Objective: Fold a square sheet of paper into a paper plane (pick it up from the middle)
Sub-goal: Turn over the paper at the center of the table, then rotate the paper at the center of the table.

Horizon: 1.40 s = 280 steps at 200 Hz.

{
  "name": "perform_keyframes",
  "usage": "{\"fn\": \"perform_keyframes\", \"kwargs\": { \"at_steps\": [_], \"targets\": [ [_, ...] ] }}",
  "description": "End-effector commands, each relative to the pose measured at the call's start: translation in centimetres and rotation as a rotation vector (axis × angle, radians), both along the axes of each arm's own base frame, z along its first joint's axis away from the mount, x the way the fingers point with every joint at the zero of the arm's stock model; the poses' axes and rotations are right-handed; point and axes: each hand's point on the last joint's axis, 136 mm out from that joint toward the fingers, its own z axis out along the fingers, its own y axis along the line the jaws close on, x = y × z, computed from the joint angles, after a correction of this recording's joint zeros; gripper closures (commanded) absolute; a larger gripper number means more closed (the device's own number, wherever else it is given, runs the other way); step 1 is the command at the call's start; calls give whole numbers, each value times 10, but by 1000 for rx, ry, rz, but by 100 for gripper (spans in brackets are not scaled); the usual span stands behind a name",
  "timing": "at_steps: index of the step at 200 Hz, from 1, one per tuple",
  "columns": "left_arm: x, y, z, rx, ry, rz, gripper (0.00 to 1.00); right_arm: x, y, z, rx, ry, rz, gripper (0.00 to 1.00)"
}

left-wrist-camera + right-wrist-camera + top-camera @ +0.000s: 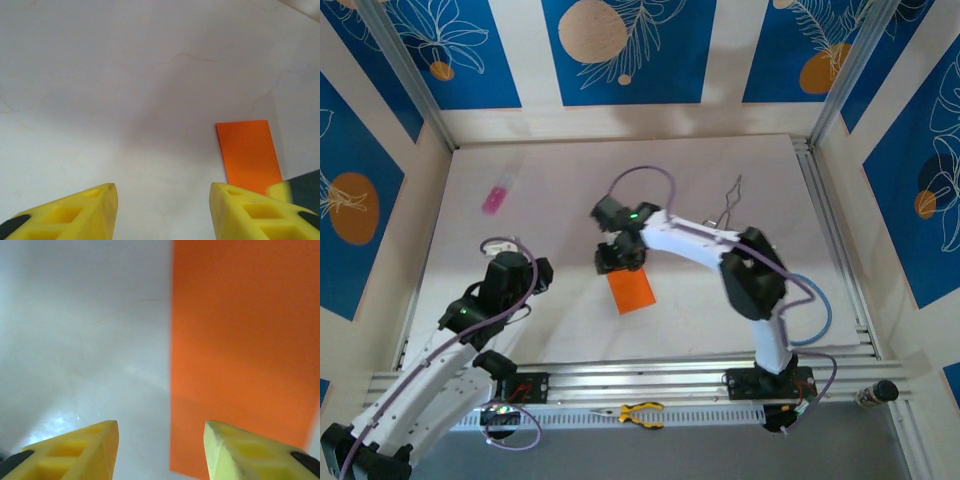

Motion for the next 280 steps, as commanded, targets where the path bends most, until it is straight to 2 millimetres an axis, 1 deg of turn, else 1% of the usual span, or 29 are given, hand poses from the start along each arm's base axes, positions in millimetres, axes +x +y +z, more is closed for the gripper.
{"fn": "perform_keyframes", "kwargs": {
  "at_steps": [1, 12, 15, 26, 34, 47, 67, 77, 80, 87, 93, 113, 136, 159, 182, 206, 239, 248, 258, 280],
  "targets": [
    [6, -22, -8, -52, 33, -92, 48, 15, -1, 34, 375, 62, -69, 69],
    [10, -34, -14, -78, 58, -131, 49, 24, -21, 28, 469, 94, -124, 81],
    [11, -38, -15, -87, 63, -143, 49, 27, -24, 28, 485, 90, -131, 82],
    [15, -50, -19, -112, 88, -178, 51, 34, -39, 20, 545, 123, -168, 87],
    [18, -57, -22, -128, 104, -201, 52, 38, -45, 17, 574, 143, -177, 90],
    [22, -69, -27, -154, 135, -240, 54, 45, -50, 11, 588, 155, -187, 91],
    [24, -83, -34, -181, 182, -288, 55, 55, -46, -1, 575, 180, -184, 92],
    [23, -88, -37, -184, 206, -308, 55, 59, -39, 0, 591, 191, -168, 93],
    [23, -89, -37, -184, 213, -313, 55, 60, -36, -3, 593, 199, -162, 94],
    [22, -90, -40, -182, 227, -320, 56, 63, -32, -4, 589, 195, -155, 94],
    [22, -90, -42, -180, 236, -321, 56, 65, -30, -10, 574, 200, -159, 94],
    [22, -90, -49, -182, 251, -314, 55, 75, -22, -23, 572, 225, -158, 94],
    [23, -95, -51, -194, 262, -328, 55, 83, -20, -42, 546, 252, -181, 94],
    [22, -99, -53, -206, 273, -348, 55, 86, -23, -60, 512, 278, -219, 93],
    [23, -106, -56, -231, 284, -372, 55, 85, -39, -85, 424, 311, -315, 93],
    [25, -114, -60, -259, 293, -393, 55, 78, -49, -95, 388, 329, -377, 93],
    [28, -129, -64, -326, 312, -431, 55, 70, -63, -101, 321, 341, -452, 93],
    [28, -134, -67, -346, 327, -443, 56, 70, -66, -97, 324, 330, -473, 93],
    [28, -139, -69, -367, 346, -455, 57, 69, -66, -87, 341, 332, -488, 92],
    [26, -145, -74, -399, 372, -473, 58, 72, -57, -43, 441, 250, -436, 88]
  ]
}}
